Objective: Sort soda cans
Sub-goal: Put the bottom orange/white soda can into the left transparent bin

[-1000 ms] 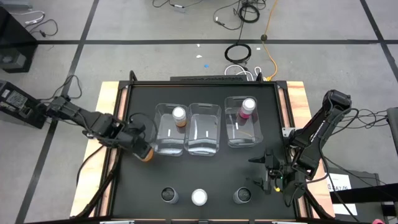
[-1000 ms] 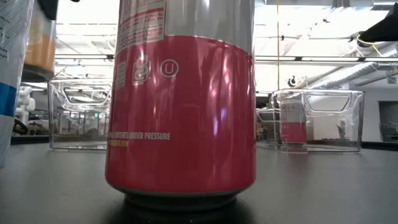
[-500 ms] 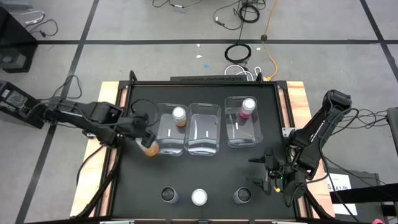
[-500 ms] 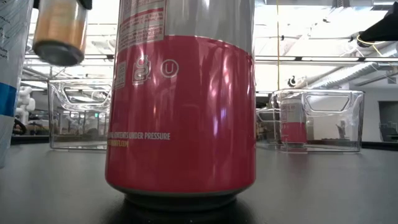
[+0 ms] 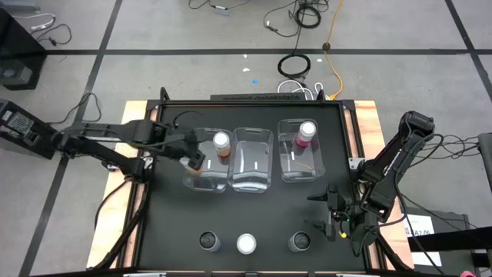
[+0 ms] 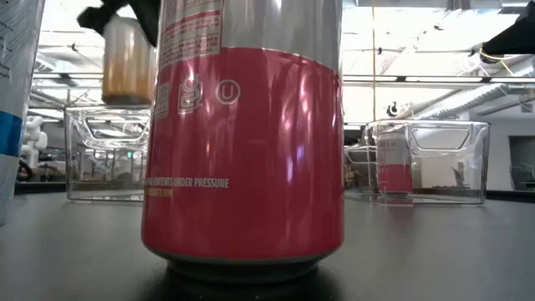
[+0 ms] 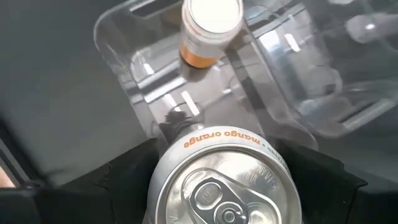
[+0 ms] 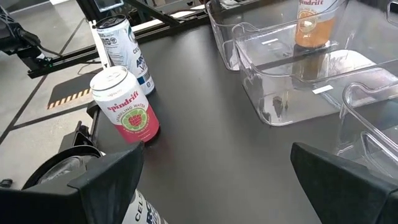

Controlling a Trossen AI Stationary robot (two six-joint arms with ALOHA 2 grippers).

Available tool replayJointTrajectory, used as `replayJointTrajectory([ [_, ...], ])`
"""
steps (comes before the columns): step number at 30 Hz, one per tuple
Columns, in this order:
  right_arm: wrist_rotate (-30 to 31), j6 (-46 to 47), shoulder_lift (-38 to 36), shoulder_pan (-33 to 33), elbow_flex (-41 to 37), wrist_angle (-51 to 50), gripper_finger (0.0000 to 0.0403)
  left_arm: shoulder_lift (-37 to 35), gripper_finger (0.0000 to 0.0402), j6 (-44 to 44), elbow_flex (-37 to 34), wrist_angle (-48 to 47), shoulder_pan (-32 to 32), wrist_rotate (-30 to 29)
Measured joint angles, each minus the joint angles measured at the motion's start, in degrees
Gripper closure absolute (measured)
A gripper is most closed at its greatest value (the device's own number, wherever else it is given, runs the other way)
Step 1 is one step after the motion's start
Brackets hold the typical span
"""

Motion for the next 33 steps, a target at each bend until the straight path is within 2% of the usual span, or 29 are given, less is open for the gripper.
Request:
replayJointTrajectory([
  [7, -0.2, 0.7, 0.0, 0.0, 0.0, 0.0, 0.0007, 6.5, 0.0082, 11.6, 0.0, 4.9, 6.2, -0.2],
  [12, -0.2, 0.9, 0.0, 0.0, 0.0, 0.0, 0.0007, 9.5, 0.0082, 17.8, -0.3, 5.4, 8.3, -0.2],
  [16, -0.2, 1.3, 0.0, 0.0, 0.0, 0.1, 0.0007, 9.8, 0.0082, 21.0, -1.8, 5.9, 9.0, -0.2],
  [22, -0.2, 1.6, 0.0, 0.0, 0.0, 0.2, 0.0007, 9.5, 0.0082, 24.5, -6.1, 12.1, 10.7, 0.3],
  [33, -0.1, 5.5, 0.0, 0.0, 0.0, 0.5, 0.0007, 9.4, 0.0082, 37.7, -10.5, 18.4, 16.2, 2.4],
])
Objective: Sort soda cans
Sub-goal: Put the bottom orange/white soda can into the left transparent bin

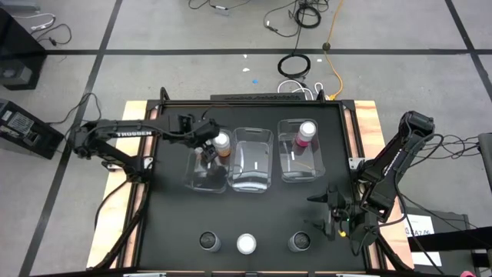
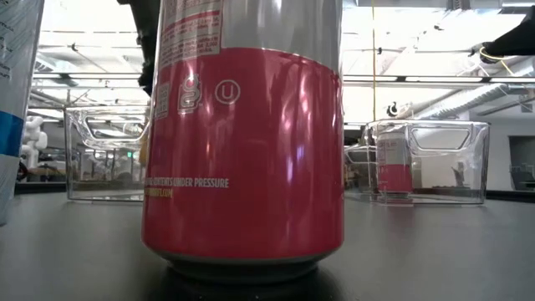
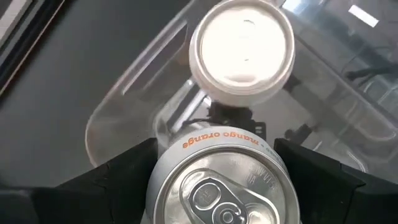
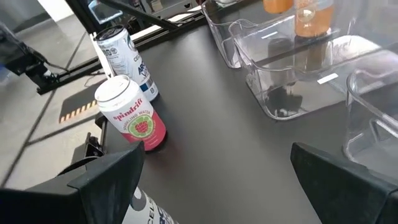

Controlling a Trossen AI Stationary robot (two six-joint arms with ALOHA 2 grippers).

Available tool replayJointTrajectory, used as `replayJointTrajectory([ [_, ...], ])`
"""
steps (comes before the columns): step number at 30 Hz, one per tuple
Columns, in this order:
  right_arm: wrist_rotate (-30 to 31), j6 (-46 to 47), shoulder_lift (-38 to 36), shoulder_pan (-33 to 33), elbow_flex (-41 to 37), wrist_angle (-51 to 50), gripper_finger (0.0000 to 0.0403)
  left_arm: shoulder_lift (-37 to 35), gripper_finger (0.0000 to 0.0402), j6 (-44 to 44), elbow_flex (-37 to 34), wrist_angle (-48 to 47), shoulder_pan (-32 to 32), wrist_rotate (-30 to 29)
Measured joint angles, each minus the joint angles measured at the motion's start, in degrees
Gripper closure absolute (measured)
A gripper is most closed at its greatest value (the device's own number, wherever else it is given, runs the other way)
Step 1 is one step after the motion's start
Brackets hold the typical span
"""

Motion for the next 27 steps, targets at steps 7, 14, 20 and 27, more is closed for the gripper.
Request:
replayJointTrajectory([
  [7, 0.3, 5.9, 0.0, 0.0, 0.0, 0.0, 0.0007, 0.0, 0.0082, 10.0, -0.2, 2.5, 4.0, 3.5],
  [14, 0.3, 10.5, 0.0, 0.0, 0.0, 0.0, 0.0007, -0.1, 0.0082, 16.6, -2.2, 3.8, 6.1, 6.1],
  [20, 0.4, 12.8, 0.0, 0.0, 0.0, 0.8, 0.0007, -1.4, 0.0082, 19.1, -7.8, 8.2, 7.3, 8.5],
  [27, 3.9, 12.0, 0.0, -0.5, 0.0, 3.0, 0.0007, -2.4, 0.0082, 24.2, -7.8, 10.1, 9.1, 8.6],
])
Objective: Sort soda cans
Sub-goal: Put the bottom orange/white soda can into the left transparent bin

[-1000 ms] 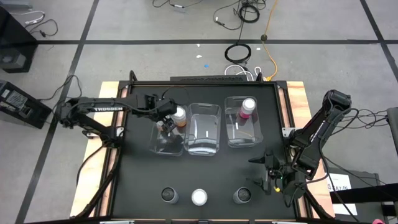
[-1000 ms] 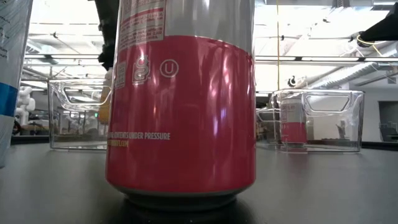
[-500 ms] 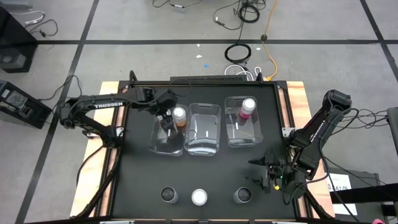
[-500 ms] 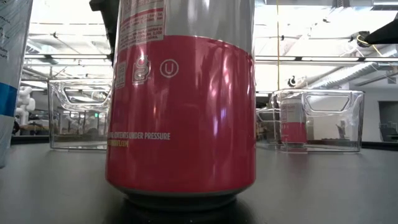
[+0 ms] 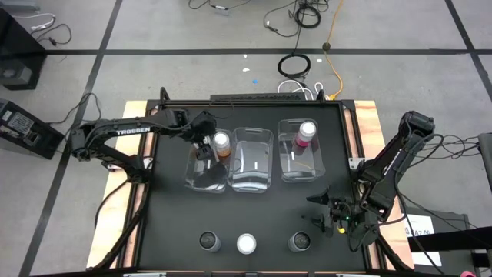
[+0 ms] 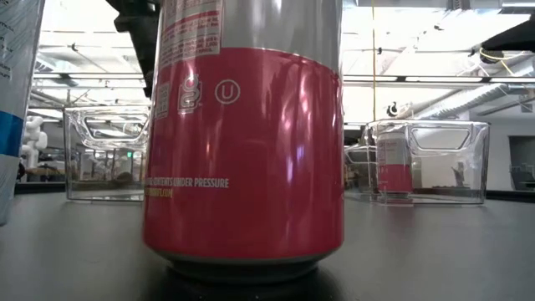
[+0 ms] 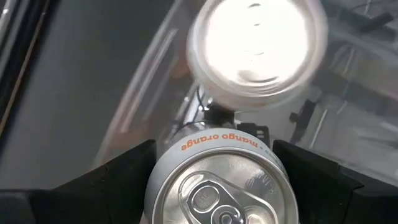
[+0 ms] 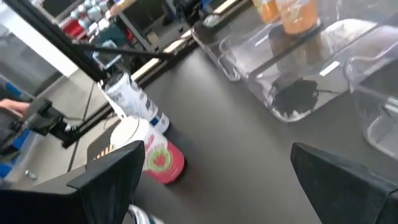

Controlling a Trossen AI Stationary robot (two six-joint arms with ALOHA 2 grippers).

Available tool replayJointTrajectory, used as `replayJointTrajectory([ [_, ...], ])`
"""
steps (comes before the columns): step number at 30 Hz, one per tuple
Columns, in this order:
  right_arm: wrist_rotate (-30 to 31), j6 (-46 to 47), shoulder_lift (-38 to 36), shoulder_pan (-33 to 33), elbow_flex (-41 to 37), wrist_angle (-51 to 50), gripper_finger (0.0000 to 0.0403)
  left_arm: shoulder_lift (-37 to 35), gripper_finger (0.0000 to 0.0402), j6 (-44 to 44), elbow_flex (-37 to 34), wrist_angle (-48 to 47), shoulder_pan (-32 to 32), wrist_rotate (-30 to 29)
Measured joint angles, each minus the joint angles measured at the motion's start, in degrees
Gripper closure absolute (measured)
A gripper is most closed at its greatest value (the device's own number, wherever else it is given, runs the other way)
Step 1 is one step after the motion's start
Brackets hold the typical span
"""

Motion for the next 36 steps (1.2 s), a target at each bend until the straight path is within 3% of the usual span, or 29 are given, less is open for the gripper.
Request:
replayJointTrajectory([
  [12, 0.8, 0.3, 0.0, -2.1, 0.0, 0.5, 0.0007, 0.0, 0.0082, 5.1, 0.0, 1.9, 5.8, 7.2],
  [36, 0.7, -1.2, 0.0, -2.1, 0.0, 0.2, 0.0007, -0.2, 0.0082, 2.2, -4.1, 6.3, 5.9, 6.9],
])
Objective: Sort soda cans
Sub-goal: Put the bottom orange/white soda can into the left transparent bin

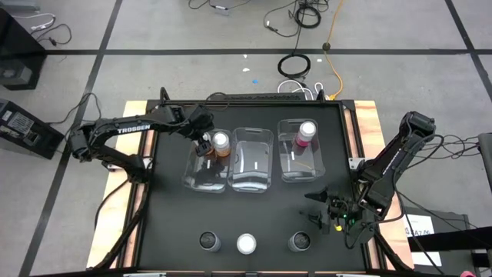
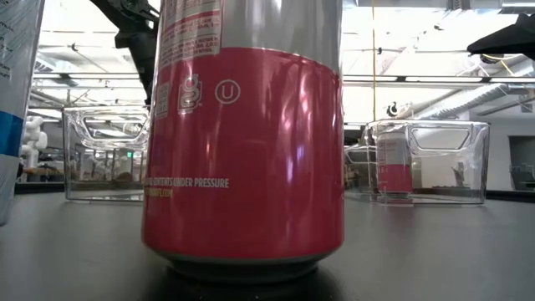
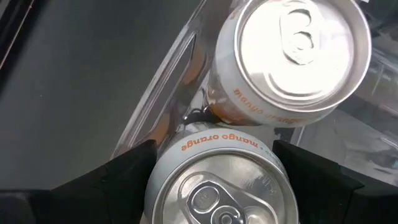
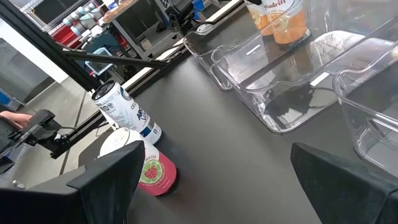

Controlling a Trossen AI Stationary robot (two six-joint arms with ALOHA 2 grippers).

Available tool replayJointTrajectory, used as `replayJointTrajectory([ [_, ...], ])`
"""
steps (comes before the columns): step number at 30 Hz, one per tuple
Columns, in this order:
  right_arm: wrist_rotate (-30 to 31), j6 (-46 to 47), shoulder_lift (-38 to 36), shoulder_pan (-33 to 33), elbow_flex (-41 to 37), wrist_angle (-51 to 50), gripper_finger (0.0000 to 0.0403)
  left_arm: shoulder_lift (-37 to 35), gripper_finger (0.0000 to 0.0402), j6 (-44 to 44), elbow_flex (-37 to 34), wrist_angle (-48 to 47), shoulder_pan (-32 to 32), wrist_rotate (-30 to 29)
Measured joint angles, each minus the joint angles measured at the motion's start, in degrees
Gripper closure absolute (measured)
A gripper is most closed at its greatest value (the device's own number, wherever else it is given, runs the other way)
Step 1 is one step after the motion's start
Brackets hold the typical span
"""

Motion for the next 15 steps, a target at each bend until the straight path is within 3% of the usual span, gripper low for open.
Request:
replayJointTrajectory([
  [15, 0.0, -0.4, 0.0, 0.0, 0.0, -0.3, 0.0007, 0.0, 0.0082, -3.0, 0.0, 0.0, 0.0, -0.2],
])
